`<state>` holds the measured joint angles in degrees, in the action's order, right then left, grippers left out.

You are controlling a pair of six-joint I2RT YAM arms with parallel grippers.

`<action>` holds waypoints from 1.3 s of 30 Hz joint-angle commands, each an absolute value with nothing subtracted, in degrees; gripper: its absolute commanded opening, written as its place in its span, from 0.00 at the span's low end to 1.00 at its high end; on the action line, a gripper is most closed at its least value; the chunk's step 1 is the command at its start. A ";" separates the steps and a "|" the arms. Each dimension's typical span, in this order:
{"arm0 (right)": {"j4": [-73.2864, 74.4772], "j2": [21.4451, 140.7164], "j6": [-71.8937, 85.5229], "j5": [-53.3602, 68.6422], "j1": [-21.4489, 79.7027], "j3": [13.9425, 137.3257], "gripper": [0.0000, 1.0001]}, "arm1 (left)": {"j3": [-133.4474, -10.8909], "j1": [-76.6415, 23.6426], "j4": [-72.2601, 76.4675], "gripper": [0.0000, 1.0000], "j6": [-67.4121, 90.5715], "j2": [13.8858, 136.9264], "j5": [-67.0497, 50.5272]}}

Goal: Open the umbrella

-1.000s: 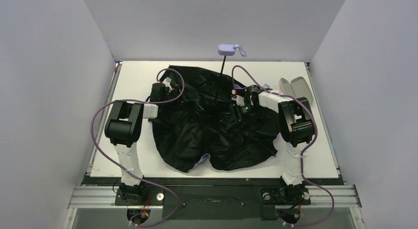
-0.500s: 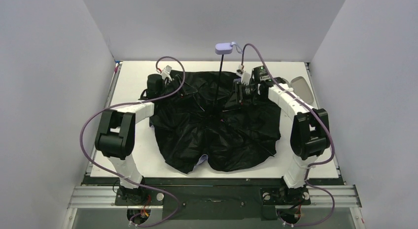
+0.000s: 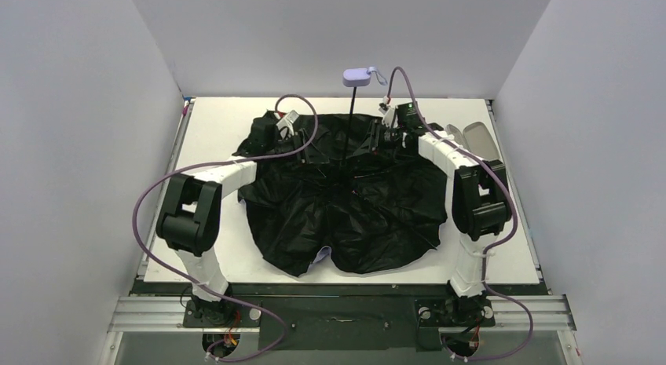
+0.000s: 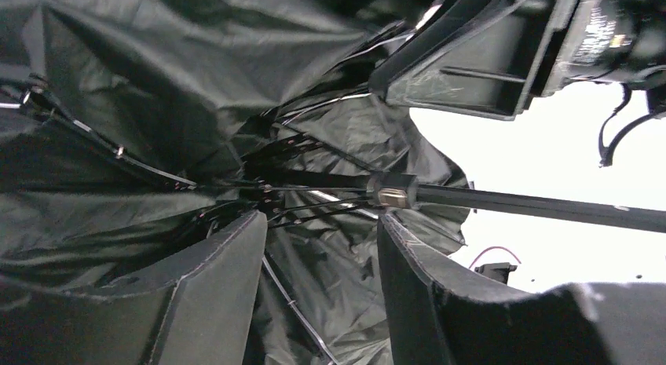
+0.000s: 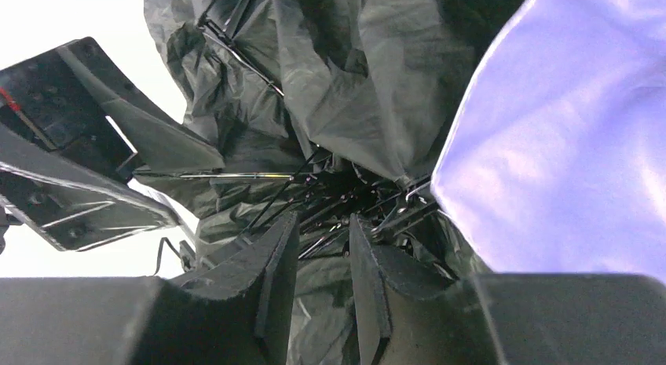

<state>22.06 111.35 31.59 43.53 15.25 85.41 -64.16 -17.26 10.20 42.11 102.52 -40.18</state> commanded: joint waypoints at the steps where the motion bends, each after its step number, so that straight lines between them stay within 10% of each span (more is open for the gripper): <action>1: 17.48 113.29 34.19 41.71 17.24 87.50 0.27 | -69.75 -17.39 -2.02 0.50 33.41 107.52 -44.04; 22: 28.00 122.85 14.96 31.16 12.10 88.44 0.35 | -64.07 -11.06 -15.05 0.64 23.37 113.71 -31.04; 30: 20.90 109.00 17.03 44.01 11.87 87.54 0.51 | -57.88 -9.67 9.69 1.00 24.97 95.84 -37.65; 39: 17.02 92.42 13.07 43.82 8.98 81.60 0.62 | -54.64 -9.13 22.31 0.97 14.56 80.77 -26.41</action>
